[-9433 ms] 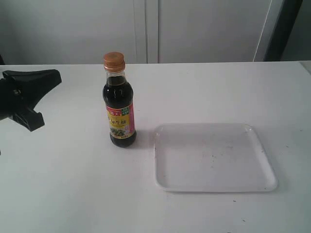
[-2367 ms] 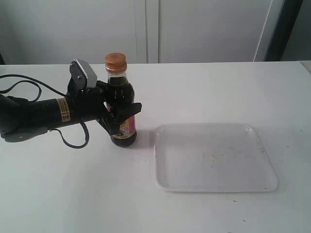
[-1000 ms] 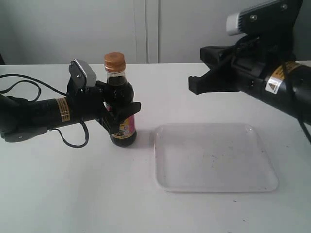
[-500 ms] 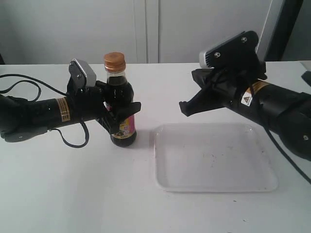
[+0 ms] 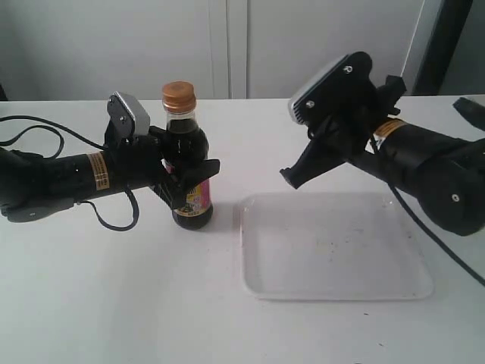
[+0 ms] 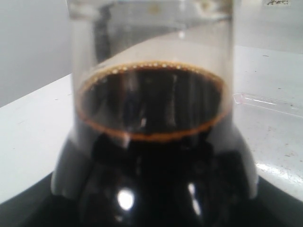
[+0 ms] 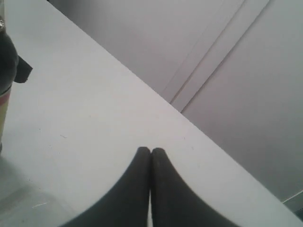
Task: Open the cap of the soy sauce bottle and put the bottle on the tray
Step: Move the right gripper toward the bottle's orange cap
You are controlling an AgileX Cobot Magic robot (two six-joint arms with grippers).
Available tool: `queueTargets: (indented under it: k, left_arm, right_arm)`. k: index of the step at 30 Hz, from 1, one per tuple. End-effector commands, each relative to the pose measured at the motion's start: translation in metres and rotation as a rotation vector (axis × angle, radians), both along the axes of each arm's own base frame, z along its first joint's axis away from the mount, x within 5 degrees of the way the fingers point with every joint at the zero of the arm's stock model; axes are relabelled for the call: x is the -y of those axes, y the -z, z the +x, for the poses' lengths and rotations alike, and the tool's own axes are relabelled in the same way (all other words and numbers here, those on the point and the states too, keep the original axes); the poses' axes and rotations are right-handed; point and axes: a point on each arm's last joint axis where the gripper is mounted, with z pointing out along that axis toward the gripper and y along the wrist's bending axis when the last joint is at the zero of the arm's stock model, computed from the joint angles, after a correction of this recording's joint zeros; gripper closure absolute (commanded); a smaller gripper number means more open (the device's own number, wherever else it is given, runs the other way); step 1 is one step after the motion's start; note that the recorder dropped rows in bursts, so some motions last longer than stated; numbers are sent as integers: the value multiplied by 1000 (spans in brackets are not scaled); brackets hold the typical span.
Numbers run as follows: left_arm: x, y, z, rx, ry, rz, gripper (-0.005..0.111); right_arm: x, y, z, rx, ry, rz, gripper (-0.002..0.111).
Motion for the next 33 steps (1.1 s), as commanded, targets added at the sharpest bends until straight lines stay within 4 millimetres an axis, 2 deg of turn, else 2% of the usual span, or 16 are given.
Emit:
queueTargets:
  k: [1,6,14,19,26,33]
  left_arm:
    - [1,-1,-3,-4,20,15,107]
    - [1,-1,-3,-4,20,15,107]
    - [1,-1,-3,-4,20,15,107]
    - [1,-1,-3,-4,20,15,107]
    - [1,-1,-3,-4,20,15,107]
    - [1,-1,-3,-4,20,15,107]
  right_arm:
    - [-13,-10,1,23,-30,-86,108]
    - [-22,-21,3,42,6,-98,108]
    - [-35,-26,-2,85,-17,-211,108]
    - [-48,-18,-1,89,-56,-277,108]
    - [-74,-9,7,93,-74,-268,108]
    - [-79,-9,21,88,-1,-218,108]
